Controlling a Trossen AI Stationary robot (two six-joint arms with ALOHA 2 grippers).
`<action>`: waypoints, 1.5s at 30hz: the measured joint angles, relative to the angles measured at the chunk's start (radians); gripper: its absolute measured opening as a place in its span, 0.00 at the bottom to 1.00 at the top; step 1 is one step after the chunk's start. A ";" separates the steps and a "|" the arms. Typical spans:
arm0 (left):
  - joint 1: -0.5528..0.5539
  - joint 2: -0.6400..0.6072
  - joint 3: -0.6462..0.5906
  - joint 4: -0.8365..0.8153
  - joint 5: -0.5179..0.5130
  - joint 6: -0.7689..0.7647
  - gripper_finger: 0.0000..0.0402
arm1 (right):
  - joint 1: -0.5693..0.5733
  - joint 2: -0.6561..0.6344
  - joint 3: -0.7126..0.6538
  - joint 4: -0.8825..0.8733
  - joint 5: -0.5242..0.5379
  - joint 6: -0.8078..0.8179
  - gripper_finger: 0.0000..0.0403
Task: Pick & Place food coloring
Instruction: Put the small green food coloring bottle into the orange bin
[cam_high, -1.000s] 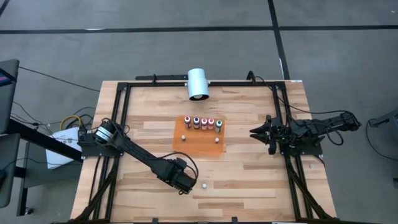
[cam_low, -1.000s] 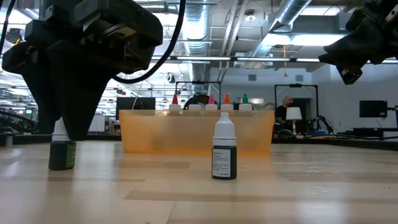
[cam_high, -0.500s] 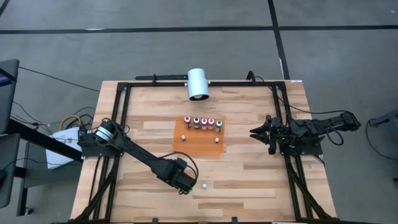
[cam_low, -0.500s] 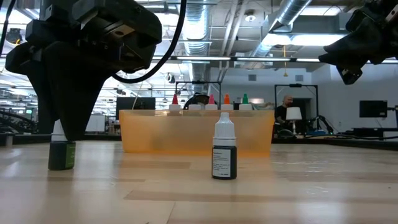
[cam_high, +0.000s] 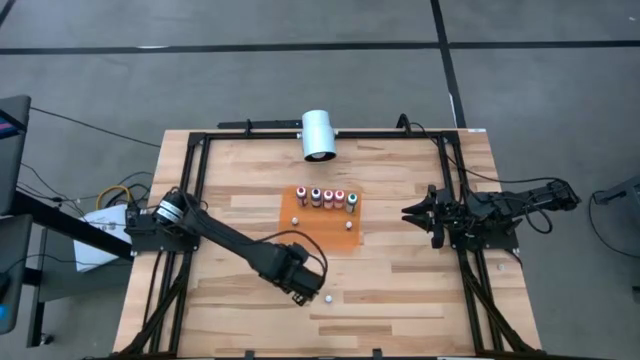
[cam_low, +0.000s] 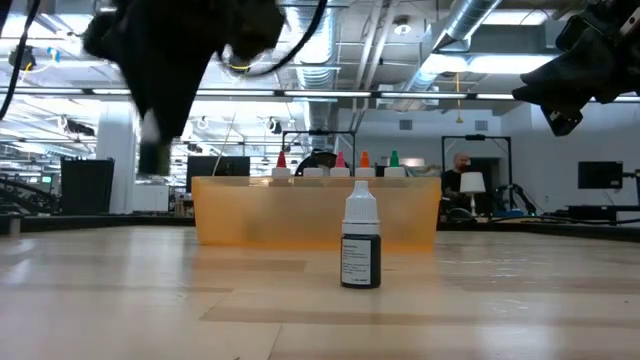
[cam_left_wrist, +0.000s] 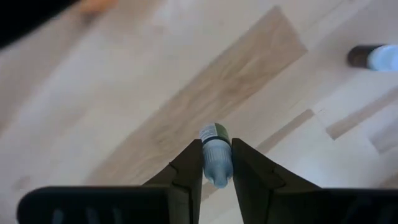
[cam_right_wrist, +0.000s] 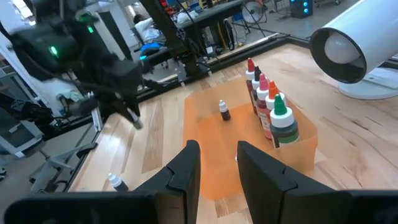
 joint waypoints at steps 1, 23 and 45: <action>0.006 0.000 0.031 -0.035 -0.010 0.017 0.16 | 0.000 0.000 0.000 0.000 0.000 0.000 0.24; 0.205 -0.001 0.381 -0.203 -0.320 0.284 0.16 | 0.000 0.000 0.000 0.000 0.000 0.000 0.24; 0.329 0.119 0.366 -0.237 -0.313 0.285 0.16 | 0.000 0.005 0.001 -0.031 0.000 0.000 0.24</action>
